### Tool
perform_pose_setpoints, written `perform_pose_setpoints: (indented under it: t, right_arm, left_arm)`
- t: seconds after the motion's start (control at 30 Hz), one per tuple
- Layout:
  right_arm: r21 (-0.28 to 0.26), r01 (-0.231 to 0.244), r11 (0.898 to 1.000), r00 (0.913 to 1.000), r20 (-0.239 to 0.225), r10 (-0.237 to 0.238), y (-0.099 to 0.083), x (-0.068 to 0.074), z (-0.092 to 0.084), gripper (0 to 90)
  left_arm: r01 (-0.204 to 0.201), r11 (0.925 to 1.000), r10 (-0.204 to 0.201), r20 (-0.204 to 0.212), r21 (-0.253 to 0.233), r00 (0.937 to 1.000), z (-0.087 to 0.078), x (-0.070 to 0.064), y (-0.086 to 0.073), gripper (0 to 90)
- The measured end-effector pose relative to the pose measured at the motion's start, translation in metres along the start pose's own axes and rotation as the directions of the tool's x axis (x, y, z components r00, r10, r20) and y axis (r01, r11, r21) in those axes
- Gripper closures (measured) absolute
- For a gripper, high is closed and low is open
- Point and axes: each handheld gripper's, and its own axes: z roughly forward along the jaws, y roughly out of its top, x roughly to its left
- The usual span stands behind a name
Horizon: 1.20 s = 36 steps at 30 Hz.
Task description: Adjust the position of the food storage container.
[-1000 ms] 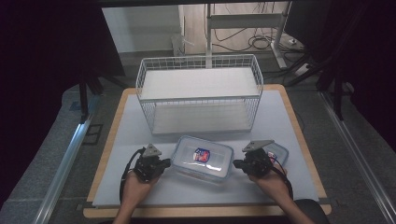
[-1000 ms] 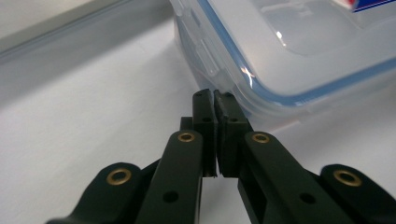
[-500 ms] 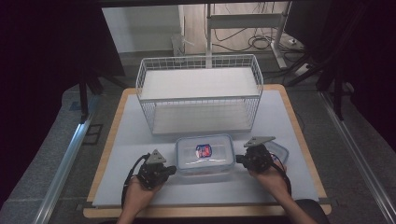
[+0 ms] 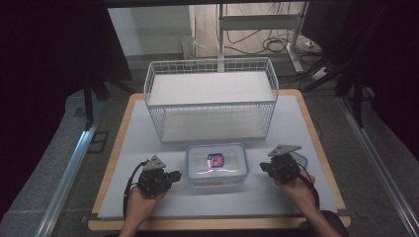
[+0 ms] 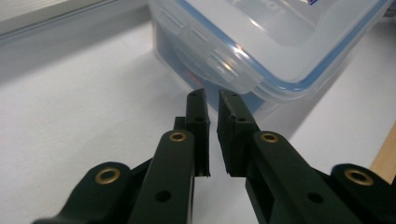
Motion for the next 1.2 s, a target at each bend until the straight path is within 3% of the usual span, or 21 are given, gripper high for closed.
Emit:
perform_pose_setpoints:
  t: [0.07,0.3,0.43,0.5,0.6,0.67,0.87,1.1,1.2]
  right_arm:
    - [0.001,-0.014,1.0,0.9999,-0.004,0.014,-0.003,-0.004,-0.002,90.0]
    - [0.015,-0.033,0.999,0.998,0.054,0.032,-0.007,-0.011,-0.01,89.9]
    - [-0.037,-0.029,0.999,0.9987,-0.042,0.027,0.01,0.001,0.0,89.8]
    - [-0.029,-0.024,0.999,0.9972,-0.071,0.022,0.018,0.009,0.011,89.8]
    - [-0.018,-0.006,1.0,0.9958,-0.091,0.005,0.021,0.018,0.021,89.8]
    - [-0.005,0.02,1.0,0.9965,-0.082,-0.02,0.02,0.022,0.023,89.9]
    - [-0.003,0.025,1.0,0.9956,-0.09,-0.025,0.017,0.027,0.02,89.9]
    - [0.002,0.034,0.999,0.9949,-0.095,-0.034,0.013,0.034,0.015,89.9]
    - [0.0,0.065,0.998,0.9949,-0.077,-0.065,0.012,0.036,0.011,89.8]
  left_arm:
    - [0.001,1.0,-0.001,0.004,-0.001,1.0,-0.001,0.001,0.0,83.1]
    - [0.001,1.0,-0.001,-0.006,-0.002,1.0,0.001,0.002,0.002,83.0]
    - [0.03,0.9995,-0.03,-0.016,-0.012,0.9994,0.009,0.007,0.009,83.0]
    - [0.034,0.9994,-0.034,-0.012,-0.005,0.9994,0.017,0.007,0.013,83.0]
    - [0.034,0.9994,-0.034,-0.043,0.004,0.9985,0.024,0.005,0.016,85.5]
    - [0.031,0.9995,-0.031,-0.048,0.006,0.9984,0.025,0.004,0.017,87.1]
    - [0.028,0.9995,-0.028,-0.058,0.012,0.9979,0.021,0.0,0.015,89.7]
    - [0.025,0.9996,-0.025,-0.042,0.015,0.9988,0.017,-0.001,0.011,89.6]
    - [0.036,0.9992,-0.036,-0.047,-0.02,0.9982,0.009,0.002,0.011,81.9]
